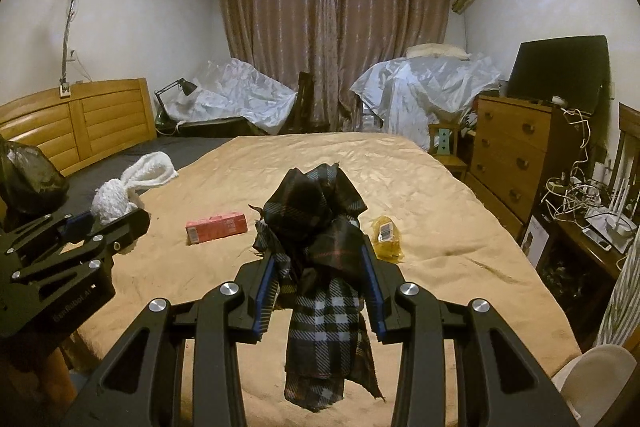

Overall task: Collect trash
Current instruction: 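Lift the sock and plaid cloth in both tools above the bed, then carry the sock and plaid cloth in both tools over the white bucket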

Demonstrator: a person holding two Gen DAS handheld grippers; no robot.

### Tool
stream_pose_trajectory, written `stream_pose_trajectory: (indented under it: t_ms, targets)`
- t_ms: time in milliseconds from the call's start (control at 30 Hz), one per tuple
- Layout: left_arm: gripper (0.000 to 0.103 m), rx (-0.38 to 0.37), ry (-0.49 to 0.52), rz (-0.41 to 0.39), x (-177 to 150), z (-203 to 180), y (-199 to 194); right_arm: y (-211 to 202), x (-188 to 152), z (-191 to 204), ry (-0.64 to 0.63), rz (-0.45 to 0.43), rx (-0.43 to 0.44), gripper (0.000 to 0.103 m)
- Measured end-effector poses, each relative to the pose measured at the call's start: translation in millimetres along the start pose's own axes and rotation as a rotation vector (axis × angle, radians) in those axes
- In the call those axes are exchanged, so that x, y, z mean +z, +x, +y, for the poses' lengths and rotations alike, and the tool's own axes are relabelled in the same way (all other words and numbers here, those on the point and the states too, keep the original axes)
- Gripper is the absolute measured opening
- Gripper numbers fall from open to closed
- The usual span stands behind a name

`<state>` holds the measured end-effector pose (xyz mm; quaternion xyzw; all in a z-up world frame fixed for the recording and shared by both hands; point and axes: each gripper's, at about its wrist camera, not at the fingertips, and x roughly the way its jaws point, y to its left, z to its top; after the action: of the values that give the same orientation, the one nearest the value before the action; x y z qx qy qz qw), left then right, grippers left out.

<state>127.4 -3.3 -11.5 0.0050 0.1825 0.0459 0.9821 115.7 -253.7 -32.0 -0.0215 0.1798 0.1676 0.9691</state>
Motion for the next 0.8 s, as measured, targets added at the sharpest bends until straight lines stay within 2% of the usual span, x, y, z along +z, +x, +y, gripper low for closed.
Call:
stream_pose_trajectory:
  t_ms: [167, 367, 533, 800]
  targets:
    - [0.036, -0.027, 0.012, -0.006, 3.8, -10.2, -4.5, -17.2, 5.7, -5.2, -0.003, -0.009, -0.018, 0.039]
    - [0.036, -0.087, 0.035, -0.009, 9.6, -37.6, -5.6, -42.1, 9.5, -30.2, 0.01, -0.007, -0.068, 0.039]
    - [0.036, -0.151, 0.059, -0.015, 13.7, -68.5, -7.9, -71.4, 6.8, -70.3, 0.039, 0.002, -0.136, 0.039]
    - [0.036, -0.293, 0.113, -0.02, 19.8, -139.6, -14.5, -122.0, -10.2, -152.6, 0.088, 0.033, -0.263, 0.039]
